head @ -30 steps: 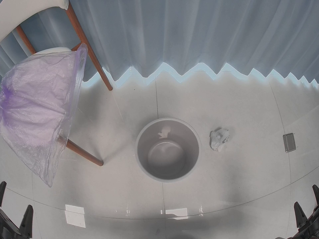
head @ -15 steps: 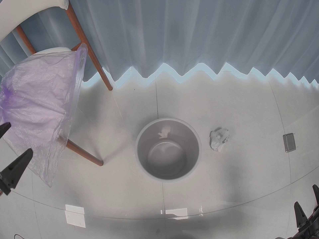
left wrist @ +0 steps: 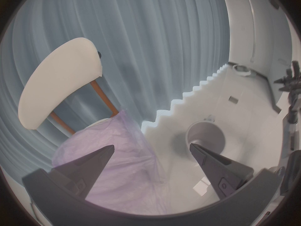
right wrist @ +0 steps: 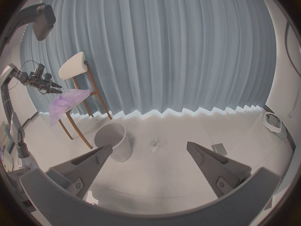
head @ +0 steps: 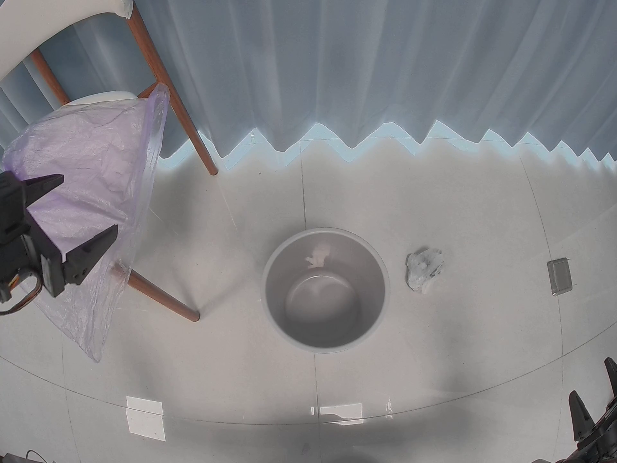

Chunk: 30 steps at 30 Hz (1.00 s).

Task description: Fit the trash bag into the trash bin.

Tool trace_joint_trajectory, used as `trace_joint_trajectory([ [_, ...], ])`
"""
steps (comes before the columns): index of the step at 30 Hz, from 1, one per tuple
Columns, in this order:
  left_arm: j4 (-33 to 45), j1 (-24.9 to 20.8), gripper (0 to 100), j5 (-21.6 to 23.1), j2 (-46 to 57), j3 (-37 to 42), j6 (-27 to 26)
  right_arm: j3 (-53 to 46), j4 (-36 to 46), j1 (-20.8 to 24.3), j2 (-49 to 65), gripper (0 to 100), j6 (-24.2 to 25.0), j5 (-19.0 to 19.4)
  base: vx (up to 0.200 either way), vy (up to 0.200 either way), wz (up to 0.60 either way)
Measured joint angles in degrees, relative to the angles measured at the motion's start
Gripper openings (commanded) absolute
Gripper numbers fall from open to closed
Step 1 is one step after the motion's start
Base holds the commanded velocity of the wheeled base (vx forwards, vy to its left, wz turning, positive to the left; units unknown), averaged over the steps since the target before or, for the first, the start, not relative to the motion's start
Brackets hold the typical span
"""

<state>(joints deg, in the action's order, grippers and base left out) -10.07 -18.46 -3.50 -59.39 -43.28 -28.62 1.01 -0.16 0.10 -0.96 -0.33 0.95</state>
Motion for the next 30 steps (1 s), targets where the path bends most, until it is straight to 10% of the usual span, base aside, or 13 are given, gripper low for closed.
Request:
trace_joint_trajectory([
  [13, -0.11, -9.46, 100, -25.76, -13.12, -3.94, -4.60, 0.00, -0.06, 0.06, 0.00, 100, 0.04, 0.06, 0.000, 0.000, 0.00],
  [30, -2.27, -7.39, 100, -27.67, -23.47, -4.68, -12.86, 0.00, -0.09, 0.06, 0.00, 100, 0.11, 0.17, 0.000, 0.000, 0.00],
])
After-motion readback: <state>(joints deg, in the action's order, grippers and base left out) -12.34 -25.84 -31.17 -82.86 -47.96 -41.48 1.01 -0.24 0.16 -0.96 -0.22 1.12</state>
